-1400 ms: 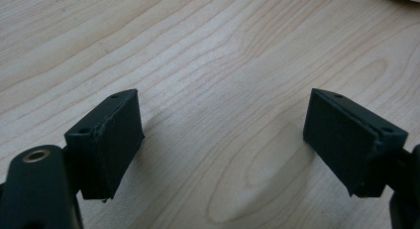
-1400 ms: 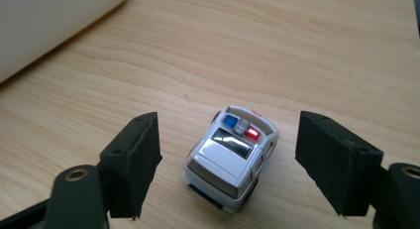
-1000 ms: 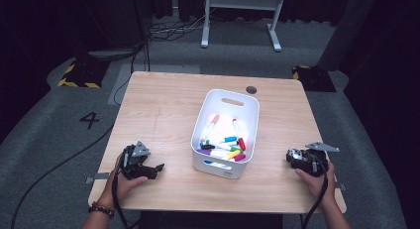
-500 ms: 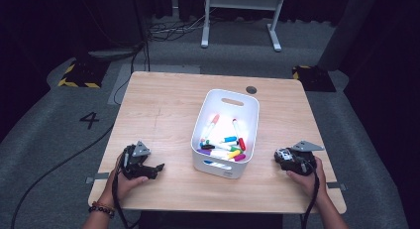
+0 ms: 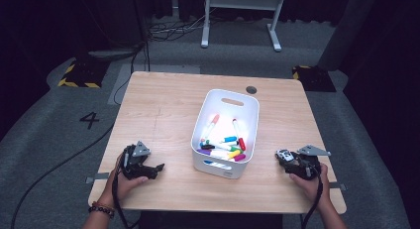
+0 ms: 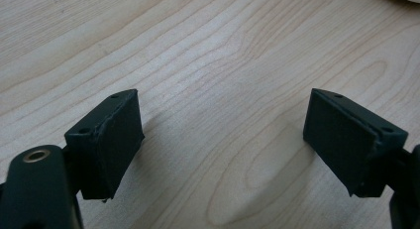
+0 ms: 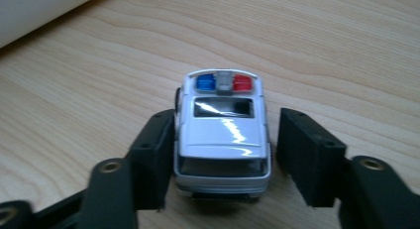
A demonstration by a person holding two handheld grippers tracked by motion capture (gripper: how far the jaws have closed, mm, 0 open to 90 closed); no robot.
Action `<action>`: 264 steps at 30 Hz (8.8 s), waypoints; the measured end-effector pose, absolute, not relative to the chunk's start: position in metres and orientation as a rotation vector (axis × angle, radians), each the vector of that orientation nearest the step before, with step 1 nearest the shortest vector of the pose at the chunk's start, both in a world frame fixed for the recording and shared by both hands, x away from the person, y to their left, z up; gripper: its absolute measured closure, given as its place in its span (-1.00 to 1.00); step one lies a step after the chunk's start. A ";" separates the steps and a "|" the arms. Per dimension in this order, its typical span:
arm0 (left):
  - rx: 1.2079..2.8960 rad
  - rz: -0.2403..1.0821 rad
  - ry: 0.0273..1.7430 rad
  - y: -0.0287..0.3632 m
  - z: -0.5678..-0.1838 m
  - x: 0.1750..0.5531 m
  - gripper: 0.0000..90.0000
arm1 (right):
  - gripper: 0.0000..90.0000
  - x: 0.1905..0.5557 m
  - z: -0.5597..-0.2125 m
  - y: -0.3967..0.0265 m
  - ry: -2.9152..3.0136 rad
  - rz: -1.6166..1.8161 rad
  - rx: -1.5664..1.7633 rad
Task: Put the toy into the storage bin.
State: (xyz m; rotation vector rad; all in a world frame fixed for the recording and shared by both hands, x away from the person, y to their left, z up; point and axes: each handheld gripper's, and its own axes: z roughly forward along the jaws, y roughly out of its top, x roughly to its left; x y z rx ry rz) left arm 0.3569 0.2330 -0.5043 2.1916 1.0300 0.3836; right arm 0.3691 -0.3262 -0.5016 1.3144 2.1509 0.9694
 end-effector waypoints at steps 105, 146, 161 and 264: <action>2.190 0.382 1.030 0.233 -0.504 0.357 -0.66 | 0.09 0.404 -0.339 -0.279 2.117 1.207 0.938; 2.192 0.384 1.029 0.233 -0.504 0.357 -0.65 | 0.09 0.430 -0.314 -0.200 2.233 1.213 0.763; 2.191 0.385 1.029 0.233 -0.504 0.357 -0.65 | 0.09 0.437 -0.324 -0.169 2.317 1.228 0.726; 2.192 0.385 1.029 0.233 -0.504 0.357 -0.65 | 0.07 0.400 -0.362 -0.163 2.826 0.737 0.311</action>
